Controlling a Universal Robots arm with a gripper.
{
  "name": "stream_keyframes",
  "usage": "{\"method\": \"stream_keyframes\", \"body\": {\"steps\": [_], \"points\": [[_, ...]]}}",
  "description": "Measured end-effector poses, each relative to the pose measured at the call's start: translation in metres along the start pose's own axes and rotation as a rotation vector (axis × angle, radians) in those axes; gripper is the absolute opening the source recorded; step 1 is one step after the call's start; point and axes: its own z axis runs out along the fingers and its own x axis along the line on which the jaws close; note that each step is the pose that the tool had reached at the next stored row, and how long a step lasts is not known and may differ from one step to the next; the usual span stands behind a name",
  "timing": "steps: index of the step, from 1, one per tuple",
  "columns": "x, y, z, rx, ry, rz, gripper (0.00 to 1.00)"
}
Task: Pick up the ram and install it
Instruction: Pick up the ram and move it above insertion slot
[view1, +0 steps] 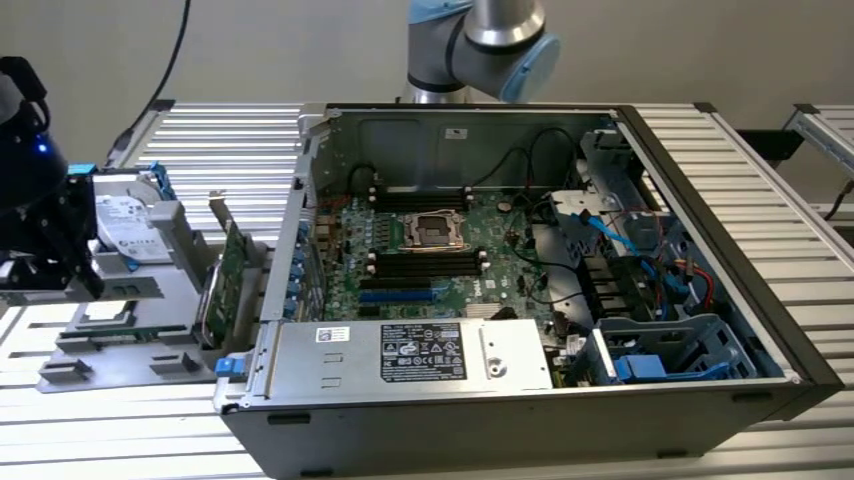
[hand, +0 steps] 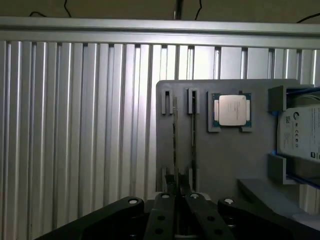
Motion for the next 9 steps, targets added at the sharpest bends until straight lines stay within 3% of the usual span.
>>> {"method": "stream_keyframes", "body": {"steps": [9], "points": [[-0.004, -0.0201, -0.0333, -0.0102, -0.0002, 0.0, 0.14]]}}
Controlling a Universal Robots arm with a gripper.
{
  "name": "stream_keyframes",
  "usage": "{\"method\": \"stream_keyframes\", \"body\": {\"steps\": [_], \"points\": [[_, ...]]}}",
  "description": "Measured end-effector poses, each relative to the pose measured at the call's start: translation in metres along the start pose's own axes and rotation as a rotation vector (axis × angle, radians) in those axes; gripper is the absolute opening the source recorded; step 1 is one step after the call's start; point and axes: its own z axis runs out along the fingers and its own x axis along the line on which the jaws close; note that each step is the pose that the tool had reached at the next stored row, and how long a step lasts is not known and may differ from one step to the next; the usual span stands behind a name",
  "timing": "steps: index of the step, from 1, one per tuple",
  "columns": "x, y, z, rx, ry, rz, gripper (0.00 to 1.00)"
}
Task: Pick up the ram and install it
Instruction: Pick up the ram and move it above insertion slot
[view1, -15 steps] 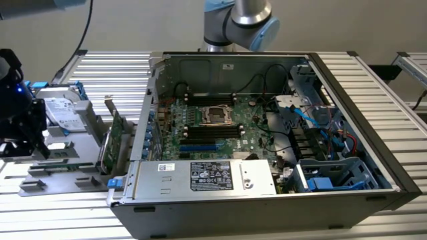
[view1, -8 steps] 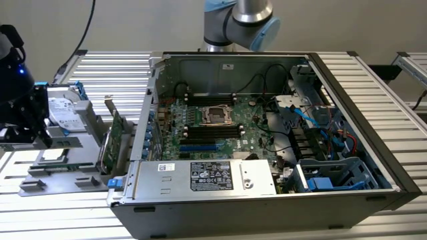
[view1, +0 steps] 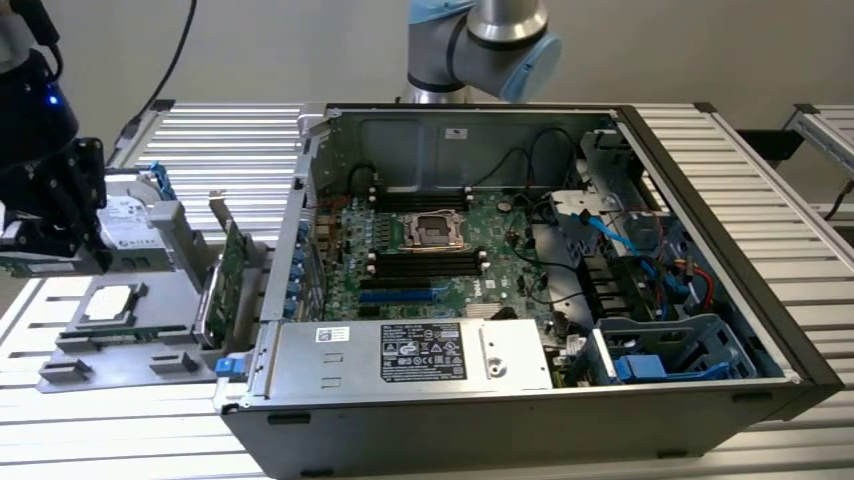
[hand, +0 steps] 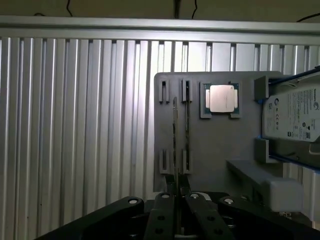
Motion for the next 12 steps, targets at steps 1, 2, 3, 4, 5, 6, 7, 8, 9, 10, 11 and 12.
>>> {"method": "stream_keyframes", "body": {"steps": [1, 2, 3, 4, 5, 6, 7, 8, 9, 10, 11, 12], "points": [[0.0, -0.0021, -0.0031, -0.0021, 0.0, 0.0, 0.14], [-0.001, -0.0042, -0.006, -0.0044, 0.0002, 0.0, 0.14], [-0.001, -0.0063, -0.0088, -0.0071, 0.0005, 0.0, 0.14], [-0.001, -0.0084, -0.0115, -0.0101, 0.0009, 0.0, 0.14], [-0.001, -0.0103, -0.0139, -0.0134, 0.0016, 0.0, 0.14], [-0.002, -0.0121, -0.016, -0.017, 0.0022, 0.0, 0.14], [-0.002, -0.0139, -0.0175, -0.021, 0.0032, -0.001, 0.14], [-0.002, -0.0158, -0.0185, -0.0257, 0.0049, -0.001, 0.14], [-0.002, -0.0176, -0.0193, -0.0304, 0.0067, -0.001, 0.14], [-0.002, -0.0197, -0.0201, -0.0349, 0.0086, -0.001, 0.14], [-0.003, -0.0216, -0.0207, -0.039, 0.0103, -0.001, 0.14], [-0.003, -0.0235, -0.0215, -0.0436, 0.0121, -0.001, 0.14]]}}
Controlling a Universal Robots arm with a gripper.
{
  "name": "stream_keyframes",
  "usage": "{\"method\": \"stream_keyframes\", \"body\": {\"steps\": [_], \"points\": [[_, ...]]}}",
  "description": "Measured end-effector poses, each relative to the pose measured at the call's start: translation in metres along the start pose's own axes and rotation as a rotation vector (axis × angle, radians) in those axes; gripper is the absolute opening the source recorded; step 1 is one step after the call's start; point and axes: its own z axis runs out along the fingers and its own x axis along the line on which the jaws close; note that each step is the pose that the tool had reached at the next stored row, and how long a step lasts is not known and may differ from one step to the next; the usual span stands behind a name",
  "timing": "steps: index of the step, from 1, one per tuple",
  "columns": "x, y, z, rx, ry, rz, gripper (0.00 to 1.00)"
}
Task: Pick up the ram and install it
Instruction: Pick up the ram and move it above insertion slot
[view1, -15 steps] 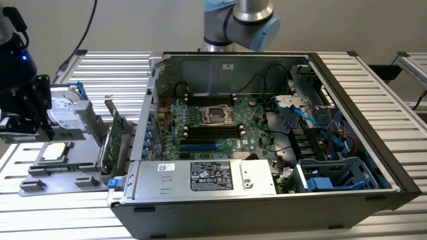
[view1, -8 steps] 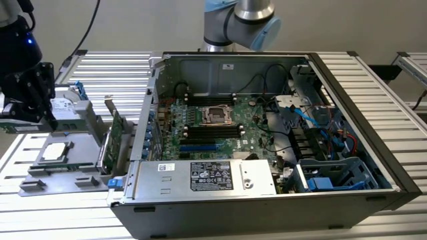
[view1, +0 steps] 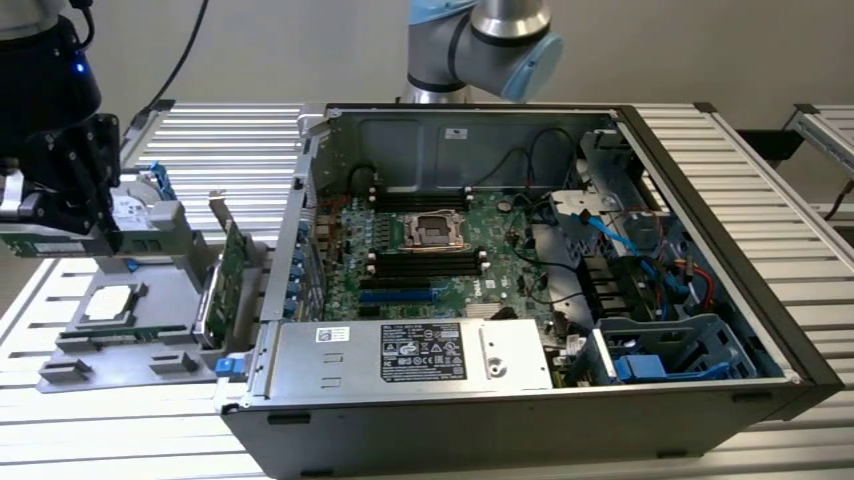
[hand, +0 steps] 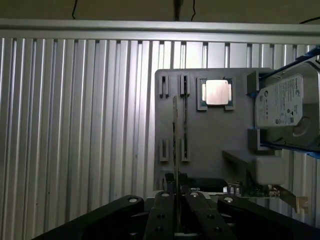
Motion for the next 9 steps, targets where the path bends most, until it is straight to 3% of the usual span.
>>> {"method": "stream_keyframes", "body": {"steps": [5, 9], "points": [[-0.002, -0.0093, -0.0048, -0.0188, 0.0063, 0.0, 0.14], [-0.004, -0.0165, -0.0111, -0.0265, 0.0072, 0.0, 0.14]]}}
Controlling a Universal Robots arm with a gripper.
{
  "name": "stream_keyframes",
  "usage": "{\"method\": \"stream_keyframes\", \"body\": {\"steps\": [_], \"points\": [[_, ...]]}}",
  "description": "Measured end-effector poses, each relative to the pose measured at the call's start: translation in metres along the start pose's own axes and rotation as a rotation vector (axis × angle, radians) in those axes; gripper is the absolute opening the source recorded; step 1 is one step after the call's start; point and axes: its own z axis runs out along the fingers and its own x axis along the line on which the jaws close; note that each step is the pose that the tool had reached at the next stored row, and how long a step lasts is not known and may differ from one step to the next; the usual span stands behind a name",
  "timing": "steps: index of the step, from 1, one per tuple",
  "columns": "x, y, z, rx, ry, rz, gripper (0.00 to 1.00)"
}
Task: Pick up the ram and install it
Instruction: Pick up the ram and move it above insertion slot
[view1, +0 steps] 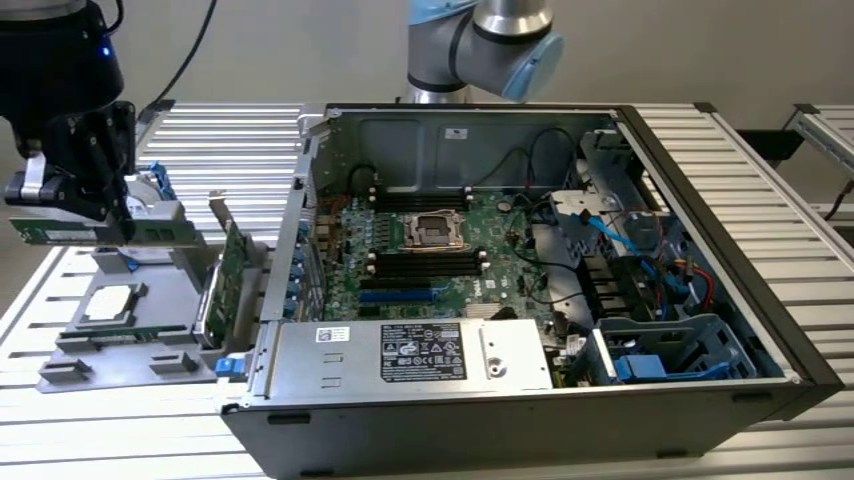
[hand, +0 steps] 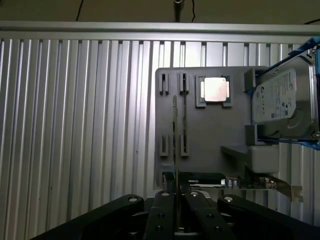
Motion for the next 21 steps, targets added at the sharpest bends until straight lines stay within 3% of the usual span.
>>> {"method": "stream_keyframes", "body": {"steps": [8, 12, 16, 21], "points": [[-0.01, -0.0125, -0.013, 0.0004, -0.0002, 0.0, 0.14], [-0.015, -0.0179, -0.0167, 0.0097, 0.0002, 0.0, 0.14], [-0.018, -0.0298, -0.0226, 0.0111, 0.0002, 0.0, 0.14], [-0.02, -0.0506, -0.0313, 0.0111, 0.0002, 0.001, 0.14]]}}
